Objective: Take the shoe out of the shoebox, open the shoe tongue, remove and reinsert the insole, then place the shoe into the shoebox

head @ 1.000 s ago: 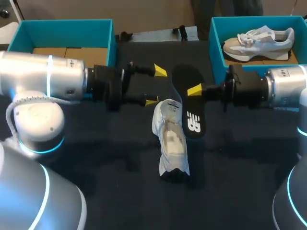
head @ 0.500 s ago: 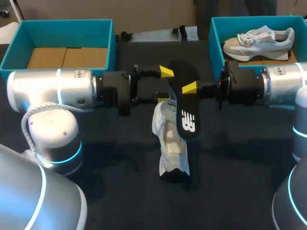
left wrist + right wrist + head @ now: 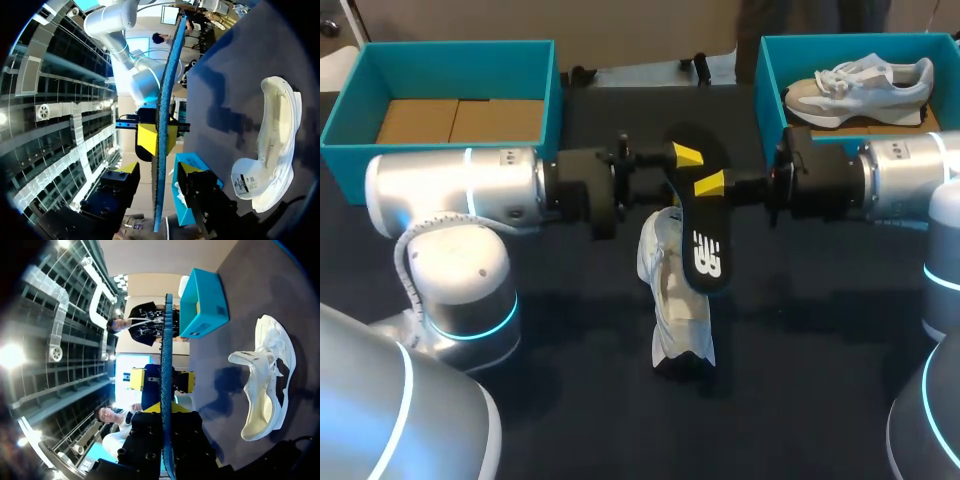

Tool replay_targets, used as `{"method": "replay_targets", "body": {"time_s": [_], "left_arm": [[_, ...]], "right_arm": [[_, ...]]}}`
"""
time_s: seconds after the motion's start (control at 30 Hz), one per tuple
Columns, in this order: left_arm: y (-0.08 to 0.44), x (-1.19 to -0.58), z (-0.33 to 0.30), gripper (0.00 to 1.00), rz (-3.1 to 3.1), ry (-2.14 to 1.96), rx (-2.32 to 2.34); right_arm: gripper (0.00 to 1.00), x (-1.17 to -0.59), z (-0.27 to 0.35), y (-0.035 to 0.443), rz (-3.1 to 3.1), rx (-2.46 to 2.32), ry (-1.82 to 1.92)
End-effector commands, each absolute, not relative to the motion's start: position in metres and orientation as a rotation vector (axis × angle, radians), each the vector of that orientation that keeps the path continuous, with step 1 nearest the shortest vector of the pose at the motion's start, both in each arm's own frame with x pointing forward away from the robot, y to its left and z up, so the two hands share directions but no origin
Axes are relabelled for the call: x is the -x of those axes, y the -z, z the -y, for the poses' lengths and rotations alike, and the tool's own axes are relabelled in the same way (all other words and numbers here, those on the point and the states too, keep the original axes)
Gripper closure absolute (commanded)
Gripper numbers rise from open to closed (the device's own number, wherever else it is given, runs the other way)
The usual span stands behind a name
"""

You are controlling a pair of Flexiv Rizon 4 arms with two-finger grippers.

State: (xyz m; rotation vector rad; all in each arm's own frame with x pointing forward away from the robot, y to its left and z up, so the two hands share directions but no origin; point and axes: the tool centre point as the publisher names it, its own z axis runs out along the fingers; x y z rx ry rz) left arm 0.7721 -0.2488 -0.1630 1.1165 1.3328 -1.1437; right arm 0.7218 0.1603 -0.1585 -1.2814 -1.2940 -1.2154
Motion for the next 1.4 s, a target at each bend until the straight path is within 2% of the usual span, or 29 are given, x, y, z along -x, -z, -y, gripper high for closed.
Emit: {"method": "replay_targets", "body": {"time_s": [0.03, 0.1, 0.47, 0.5, 0.6, 0.67, 0.7, 0.97, 1.0, 1.03, 1.07, 1.4], "left_arm": [[0.168, -0.774, 0.255, 0.53, -1.337, 1.136, -1.118], [0.169, -0.774, 0.256, 0.6, -1.343, 1.137, -1.115], [0.172, -0.771, 0.261, 0.7, -1.35, 1.158, -1.117], [0.172, -0.771, 0.261, 0.75, -1.352, 1.16, -1.117], [0.174, -0.77, 0.262, 0.82, -1.354, 1.163, -1.117], [0.174, -0.77, 0.262, 0.91, -1.357, 1.168, -1.116], [0.174, -0.77, 0.263, 1.0, -1.358, 1.173, -1.115], [0.174, -0.77, 0.264, 1.0, -1.365, 1.198, -1.121], [0.174, -0.771, 0.263, 1.0, -1.367, 1.199, -1.122], [0.174, -0.771, 0.263, 1.0, -1.368, 1.201, -1.123], [0.174, -0.771, 0.262, 1.0, -1.37, 1.202, -1.124], [0.174, -0.77, 0.246, 1.0, -1.392, 1.217, -1.135]], "right_arm": [[1.0, -0.721, -0.161, 0.158, 1.297, 1.285, 1.214], [1.0, -0.721, -0.16, 0.158, 1.298, 1.285, 1.215], [1.0, -0.724, -0.159, 0.161, 1.294, 1.277, 1.213], [1.0, -0.724, -0.159, 0.162, 1.293, 1.277, 1.213], [1.0, -0.725, -0.159, 0.163, 1.289, 1.276, 1.213], [1.0, -0.725, -0.158, 0.164, 1.285, 1.276, 1.213], [1.0, -0.725, -0.158, 0.164, 1.284, 1.275, 1.214], [1.0, -0.725, -0.157, 0.168, 1.267, 1.284, 1.22], [0.62, -0.725, -0.156, 0.168, 1.263, 1.287, 1.222], [0.04, -0.724, -0.156, 0.168, 1.261, 1.29, 1.221], [0.0, -0.723, -0.154, 0.168, 1.258, 1.302, 1.222], [0.0, -0.709, -0.124, 0.169, 1.261, 1.4, 1.245]]}}
